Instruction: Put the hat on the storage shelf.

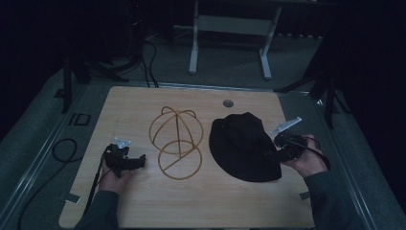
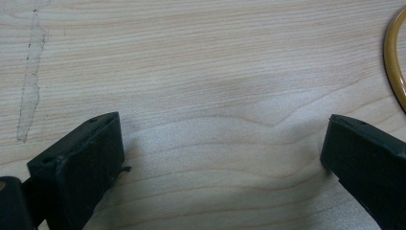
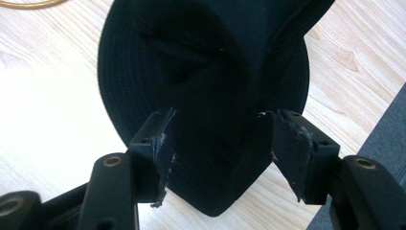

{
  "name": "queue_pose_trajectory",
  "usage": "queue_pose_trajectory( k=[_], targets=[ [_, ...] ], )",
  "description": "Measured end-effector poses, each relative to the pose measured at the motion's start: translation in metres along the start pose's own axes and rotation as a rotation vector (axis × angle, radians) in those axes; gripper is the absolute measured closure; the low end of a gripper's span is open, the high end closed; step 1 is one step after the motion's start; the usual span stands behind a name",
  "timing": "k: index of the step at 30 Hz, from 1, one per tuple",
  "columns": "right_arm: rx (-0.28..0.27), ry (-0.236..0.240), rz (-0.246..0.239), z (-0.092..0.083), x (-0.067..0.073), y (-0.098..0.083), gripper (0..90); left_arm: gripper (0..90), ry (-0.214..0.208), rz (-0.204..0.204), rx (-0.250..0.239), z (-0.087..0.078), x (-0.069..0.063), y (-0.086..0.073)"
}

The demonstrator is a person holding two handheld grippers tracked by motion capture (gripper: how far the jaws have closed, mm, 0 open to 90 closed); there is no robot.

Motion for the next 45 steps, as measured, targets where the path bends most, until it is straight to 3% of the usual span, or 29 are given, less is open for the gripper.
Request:
queue_pose_trajectory(
  k=[27,43,45],
  targets=[
    [0.059,0.053,0.007,0.026,-0.017,0.022,40.8,1.3,0.001,-0.001,-0.002,0.0,0.0,0.0],
    [0.128,0.089,-0.018,0.044,-0.024,0.037,42.0,1.3,-0.001,0.0,-0.001,0.0,0.0,0.0],
    [0.148,0.103,-0.023,0.047,-0.026,0.041,45.2,1.3,-0.001,0.0,-0.001,0.0,0.0,0.0]
  ],
)
Point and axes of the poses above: each handheld gripper's, and its own axes: z roughly forward along the jaws, y roughly out of its top, x roughly to its left, the point moved 3 cm from there along z, roughly forward along the jaws, and after that the axes turned 5 degrees about -z, right-handed, at the moved point
